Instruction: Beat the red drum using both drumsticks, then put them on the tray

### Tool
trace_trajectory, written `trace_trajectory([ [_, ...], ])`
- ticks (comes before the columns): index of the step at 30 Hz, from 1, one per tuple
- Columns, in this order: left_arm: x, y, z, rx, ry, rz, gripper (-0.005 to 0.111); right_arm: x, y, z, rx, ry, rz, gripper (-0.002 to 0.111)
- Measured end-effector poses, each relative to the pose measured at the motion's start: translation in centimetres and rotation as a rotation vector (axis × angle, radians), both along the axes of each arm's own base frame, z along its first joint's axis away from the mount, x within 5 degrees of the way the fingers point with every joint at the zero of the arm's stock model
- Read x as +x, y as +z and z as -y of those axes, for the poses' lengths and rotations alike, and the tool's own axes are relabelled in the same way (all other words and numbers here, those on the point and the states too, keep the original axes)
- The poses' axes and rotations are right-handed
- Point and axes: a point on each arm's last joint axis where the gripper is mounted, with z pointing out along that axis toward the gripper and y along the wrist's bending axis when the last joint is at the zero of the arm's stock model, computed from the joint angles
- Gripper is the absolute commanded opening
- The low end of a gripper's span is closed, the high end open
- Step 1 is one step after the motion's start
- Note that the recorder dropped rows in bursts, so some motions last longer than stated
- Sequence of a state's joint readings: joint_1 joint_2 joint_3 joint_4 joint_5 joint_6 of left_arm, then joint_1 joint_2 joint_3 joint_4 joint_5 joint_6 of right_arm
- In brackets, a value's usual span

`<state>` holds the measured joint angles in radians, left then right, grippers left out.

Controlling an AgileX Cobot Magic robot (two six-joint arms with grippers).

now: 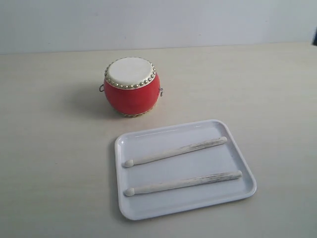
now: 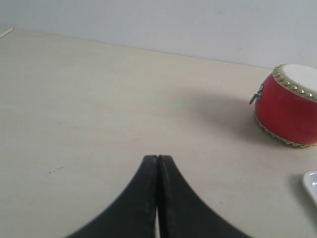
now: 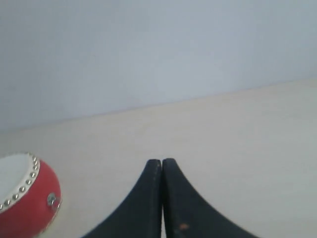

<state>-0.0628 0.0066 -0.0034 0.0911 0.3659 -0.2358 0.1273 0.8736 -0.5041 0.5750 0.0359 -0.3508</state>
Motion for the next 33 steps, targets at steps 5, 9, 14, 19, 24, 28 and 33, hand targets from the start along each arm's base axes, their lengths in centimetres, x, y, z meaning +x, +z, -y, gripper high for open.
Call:
trace_trajectory([
  [5,0.0,0.0,0.0,0.002,0.000,0.000,0.000,-3.7,0.2,1.4,-0.008,-0.061,0.116,0.000],
  [9,0.0,0.0,0.0,0.002,0.000,0.000,0.000,-5.2,0.3,1.5,-0.018,-0.060,0.170,0.000],
  [14,0.0,0.0,0.0,0.002,0.000,0.000,0.000,-6.0,0.0,1.5,-0.012,-0.047,0.174,0.000],
  [19,0.0,0.0,0.0,0.002,0.000,0.000,0.000,-6.6,-1.1,1.4,-0.020,-0.038,0.150,0.000],
  [24,0.0,0.0,0.0,0.002,0.000,0.000,0.000,-8.0,-1.6,1.7,-0.044,-0.048,0.195,0.000],
  [28,0.0,0.0,0.0,0.002,0.000,0.000,0.000,-9.3,-2.4,2.0,-0.047,-0.072,0.237,0.000],
  [33,0.0,0.0,0.0,0.002,0.000,0.000,0.000,-10.5,-3.7,2.1,-0.062,-0.079,0.277,0.000],
])
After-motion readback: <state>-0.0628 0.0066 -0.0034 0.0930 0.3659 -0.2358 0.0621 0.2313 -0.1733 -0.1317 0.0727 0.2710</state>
